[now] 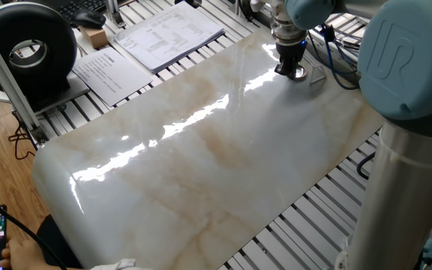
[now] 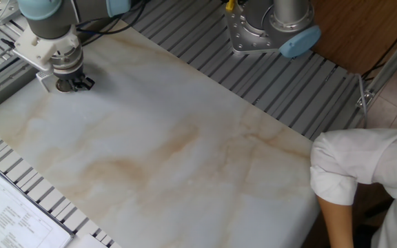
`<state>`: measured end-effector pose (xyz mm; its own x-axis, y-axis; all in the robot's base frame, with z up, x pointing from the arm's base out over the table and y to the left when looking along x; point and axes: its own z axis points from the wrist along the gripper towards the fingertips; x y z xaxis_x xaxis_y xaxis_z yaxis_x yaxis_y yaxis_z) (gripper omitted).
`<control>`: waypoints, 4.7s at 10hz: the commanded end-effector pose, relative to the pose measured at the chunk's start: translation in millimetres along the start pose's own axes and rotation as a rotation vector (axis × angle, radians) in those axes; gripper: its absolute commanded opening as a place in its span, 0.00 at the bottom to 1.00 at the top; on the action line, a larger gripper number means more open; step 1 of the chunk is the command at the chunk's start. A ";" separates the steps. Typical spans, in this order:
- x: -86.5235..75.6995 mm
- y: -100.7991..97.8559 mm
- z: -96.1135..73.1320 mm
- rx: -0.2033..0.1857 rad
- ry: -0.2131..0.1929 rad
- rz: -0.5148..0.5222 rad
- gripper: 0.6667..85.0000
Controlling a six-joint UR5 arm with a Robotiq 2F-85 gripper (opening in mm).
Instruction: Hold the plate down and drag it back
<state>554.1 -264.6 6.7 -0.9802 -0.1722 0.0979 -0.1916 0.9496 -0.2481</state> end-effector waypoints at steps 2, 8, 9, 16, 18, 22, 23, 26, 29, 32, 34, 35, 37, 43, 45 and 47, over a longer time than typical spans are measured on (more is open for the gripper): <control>-5.7 10.9 -4.8 -0.046 -0.022 0.005 0.01; -19.4 45.2 -30.7 -0.138 -0.045 0.046 0.00; -20.2 55.6 -33.4 -0.182 -0.048 0.039 0.00; -29.0 100.4 -47.1 -0.358 -0.070 0.083 0.00; -29.0 105.2 -57.6 -0.362 -0.073 0.080 0.00; -33.7 113.4 -61.3 -0.398 -0.086 0.100 0.00; -33.9 114.4 -61.8 -0.404 -0.081 0.129 0.00; -40.0 149.2 -78.9 -0.451 -0.094 0.165 0.00; -54.4 169.6 -85.7 -0.489 -0.139 0.187 0.00; -37.9 167.4 -81.6 -0.466 -0.096 0.088 0.00; -36.4 168.7 -82.1 -0.469 -0.100 0.044 0.00; -38.7 172.6 -84.4 -0.488 -0.102 0.075 0.00; -52.0 213.4 -89.4 -0.495 -0.122 0.127 0.00; -49.2 240.4 -111.3 -0.467 -0.106 0.039 0.00; -54.5 249.8 -113.0 -0.484 -0.116 0.061 0.00; -66.5 298.5 -122.5 -0.499 -0.129 0.132 0.00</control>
<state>565.9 21.8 44.5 -0.9957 -0.0911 -0.0177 -0.0927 0.9714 0.2186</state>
